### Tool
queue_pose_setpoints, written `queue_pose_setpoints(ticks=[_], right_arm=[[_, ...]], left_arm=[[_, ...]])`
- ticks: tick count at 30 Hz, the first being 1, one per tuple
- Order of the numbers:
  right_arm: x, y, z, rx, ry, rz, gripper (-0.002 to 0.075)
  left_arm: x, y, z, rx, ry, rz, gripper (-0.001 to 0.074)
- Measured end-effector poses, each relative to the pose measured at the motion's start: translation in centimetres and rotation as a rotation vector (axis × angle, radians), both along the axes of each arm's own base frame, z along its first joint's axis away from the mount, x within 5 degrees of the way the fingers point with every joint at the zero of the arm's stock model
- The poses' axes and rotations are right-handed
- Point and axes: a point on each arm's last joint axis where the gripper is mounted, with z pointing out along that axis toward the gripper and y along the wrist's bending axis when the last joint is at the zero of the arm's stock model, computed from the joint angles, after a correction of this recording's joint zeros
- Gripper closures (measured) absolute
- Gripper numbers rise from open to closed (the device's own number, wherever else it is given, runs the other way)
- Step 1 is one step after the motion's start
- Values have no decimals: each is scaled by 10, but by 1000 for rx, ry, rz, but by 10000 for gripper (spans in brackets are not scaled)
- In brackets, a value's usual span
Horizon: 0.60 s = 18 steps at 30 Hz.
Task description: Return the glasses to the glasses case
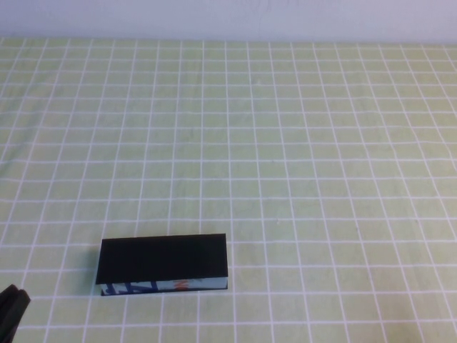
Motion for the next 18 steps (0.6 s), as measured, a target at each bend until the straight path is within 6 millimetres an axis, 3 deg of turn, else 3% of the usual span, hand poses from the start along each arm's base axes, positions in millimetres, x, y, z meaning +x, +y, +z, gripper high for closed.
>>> queue_pose_setpoints(ticks=[4,18], right_arm=[[-2,1,-6,-15,70,19,737],[-2,1,-6,-15,70,19,737]], left_arm=[[0,0,0,1,1,-1,737],[0,0,0,1,1,-1,737]])
